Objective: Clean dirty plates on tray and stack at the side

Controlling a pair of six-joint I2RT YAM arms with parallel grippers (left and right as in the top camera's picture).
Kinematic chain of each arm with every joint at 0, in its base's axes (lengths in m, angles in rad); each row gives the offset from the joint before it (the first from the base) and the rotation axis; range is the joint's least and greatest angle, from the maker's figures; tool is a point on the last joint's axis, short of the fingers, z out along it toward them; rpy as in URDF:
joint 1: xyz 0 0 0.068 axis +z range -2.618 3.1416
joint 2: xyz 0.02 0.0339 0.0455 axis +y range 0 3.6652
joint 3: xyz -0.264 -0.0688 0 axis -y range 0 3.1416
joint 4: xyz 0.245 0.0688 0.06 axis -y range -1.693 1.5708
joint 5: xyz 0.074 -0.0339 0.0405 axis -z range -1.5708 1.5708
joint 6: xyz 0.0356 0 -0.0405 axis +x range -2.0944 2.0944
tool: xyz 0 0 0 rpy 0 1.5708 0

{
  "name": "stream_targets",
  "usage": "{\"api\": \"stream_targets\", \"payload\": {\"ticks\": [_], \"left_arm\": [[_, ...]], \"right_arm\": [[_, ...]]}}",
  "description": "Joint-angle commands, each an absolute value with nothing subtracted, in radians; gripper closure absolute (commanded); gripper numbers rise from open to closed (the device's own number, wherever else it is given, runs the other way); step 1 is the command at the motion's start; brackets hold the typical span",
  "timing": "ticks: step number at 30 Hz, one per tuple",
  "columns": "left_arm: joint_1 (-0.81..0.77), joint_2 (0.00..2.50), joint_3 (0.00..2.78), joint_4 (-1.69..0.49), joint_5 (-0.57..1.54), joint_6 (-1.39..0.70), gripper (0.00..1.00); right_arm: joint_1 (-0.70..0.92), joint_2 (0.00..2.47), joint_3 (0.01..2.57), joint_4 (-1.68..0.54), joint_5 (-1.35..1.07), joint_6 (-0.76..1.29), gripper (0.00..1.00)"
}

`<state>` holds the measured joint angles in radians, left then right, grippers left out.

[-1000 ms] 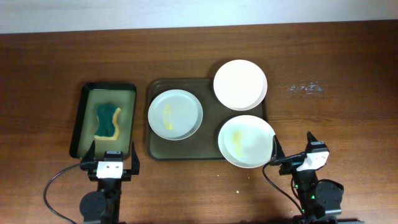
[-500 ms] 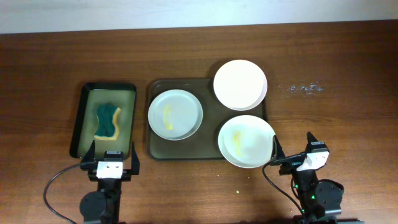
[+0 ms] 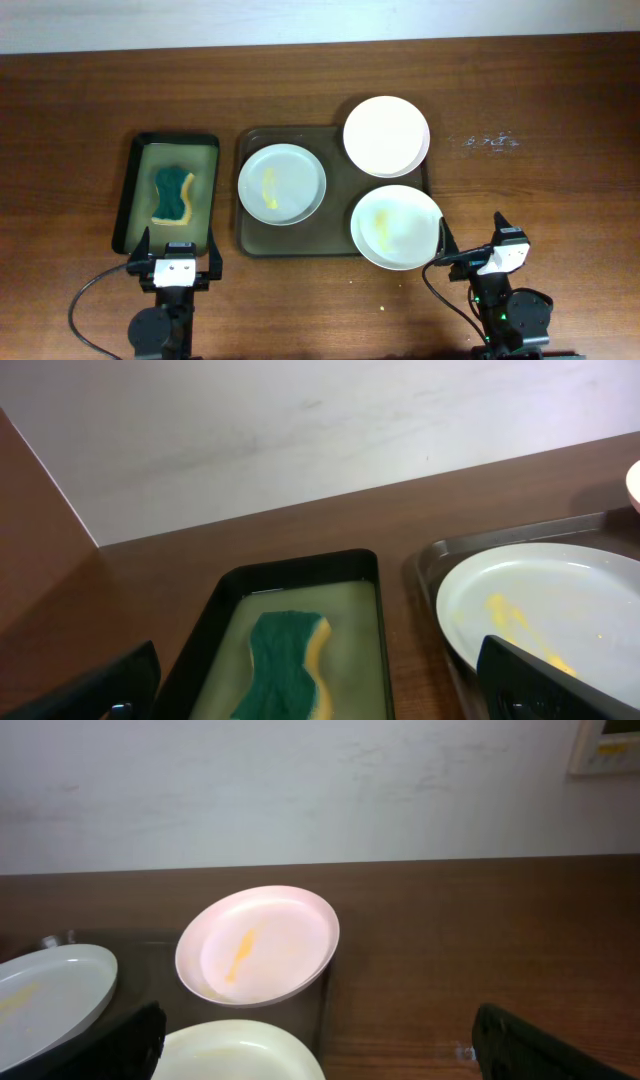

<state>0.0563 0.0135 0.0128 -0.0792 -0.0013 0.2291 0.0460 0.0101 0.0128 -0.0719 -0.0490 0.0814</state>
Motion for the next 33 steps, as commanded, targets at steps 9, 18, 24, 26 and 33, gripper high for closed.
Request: {"api": "stream_targets", "payload": {"ticks": [9,18,24,26,33], "left_arm": [[0.053,0.006,0.075,0.056,-0.015,0.192,0.01],[0.053,0.153,0.289,0.068,-0.014,0.192,0.0],[0.053,0.511,0.635,-0.143,0.11,0.192,0.0],[0.053,0.693,0.819,-0.282,0.154,0.192,0.01],[0.053,1.162,1.355,-0.821,0.197,0.192,0.01]], "right_arm": [[0.052,0.007,0.075,-0.076,-0.12,0.085,0.02],[0.052,0.222,0.332,-0.084,-0.136,0.082,0.02],[0.052,0.557,0.714,-0.361,-0.22,0.082,0.02],[0.052,0.727,0.925,-0.564,-0.243,0.082,0.02],[0.052,1.138,1.341,-1.012,-0.289,0.082,0.02]]}}
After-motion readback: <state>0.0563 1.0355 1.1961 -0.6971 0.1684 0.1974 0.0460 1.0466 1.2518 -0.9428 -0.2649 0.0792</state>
